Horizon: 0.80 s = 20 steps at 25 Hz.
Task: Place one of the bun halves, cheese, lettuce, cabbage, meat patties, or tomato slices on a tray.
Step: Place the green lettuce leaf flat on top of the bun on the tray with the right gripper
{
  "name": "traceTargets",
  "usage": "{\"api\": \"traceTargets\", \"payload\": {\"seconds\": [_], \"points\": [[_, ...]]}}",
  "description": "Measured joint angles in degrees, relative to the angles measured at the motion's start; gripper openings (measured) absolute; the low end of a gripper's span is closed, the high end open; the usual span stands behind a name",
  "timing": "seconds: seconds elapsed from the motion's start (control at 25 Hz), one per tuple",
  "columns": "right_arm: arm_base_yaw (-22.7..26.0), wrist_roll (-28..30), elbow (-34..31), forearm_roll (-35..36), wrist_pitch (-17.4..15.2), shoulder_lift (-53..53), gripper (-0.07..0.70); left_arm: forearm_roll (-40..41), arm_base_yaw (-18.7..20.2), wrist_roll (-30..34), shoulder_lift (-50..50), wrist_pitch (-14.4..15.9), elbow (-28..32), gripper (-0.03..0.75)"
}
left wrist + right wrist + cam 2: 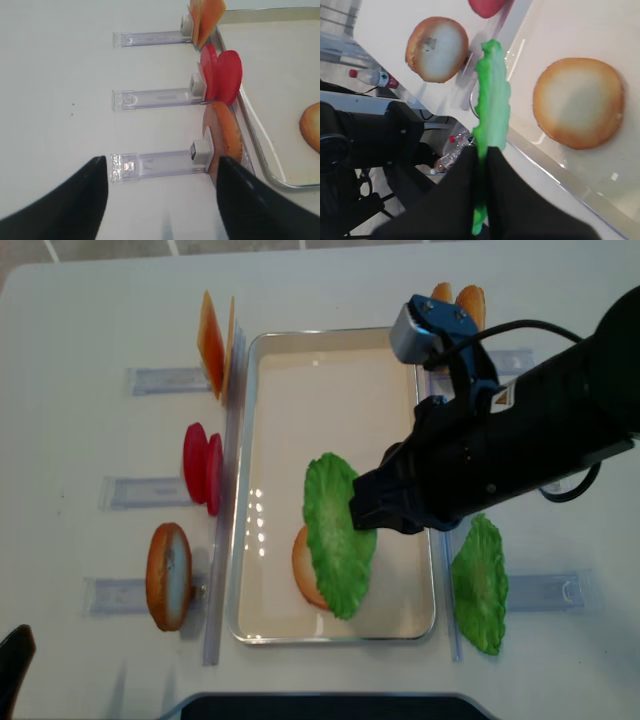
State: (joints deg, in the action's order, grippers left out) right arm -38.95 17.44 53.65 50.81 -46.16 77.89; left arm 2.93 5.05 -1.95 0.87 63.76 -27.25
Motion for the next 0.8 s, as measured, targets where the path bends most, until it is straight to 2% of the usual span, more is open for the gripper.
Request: {"api": "traceTargets", "payload": {"seconds": [0.16, 0.32, 0.6, 0.8], "points": [[-0.04, 11.21, 0.00, 10.25, 0.58, 5.55, 0.051, 0.00, 0.00, 0.00, 0.00, 0.00, 0.00, 0.517], [-0.04, 18.31, 0.00, 16.81, 1.38, 10.06, 0.051, 0.00, 0.00, 0.00, 0.00, 0.00, 0.00, 0.517], [0.14, 26.13, 0.00, 22.59, 1.62, 15.19, 0.051, 0.00, 0.00, 0.56, 0.00, 0.00, 0.00, 0.517], [1.33, 28.65, 0.02, 25.03, 1.98, 17.84, 0.051, 0.00, 0.00, 0.77, 0.00, 0.00, 0.00, 0.517]]}}
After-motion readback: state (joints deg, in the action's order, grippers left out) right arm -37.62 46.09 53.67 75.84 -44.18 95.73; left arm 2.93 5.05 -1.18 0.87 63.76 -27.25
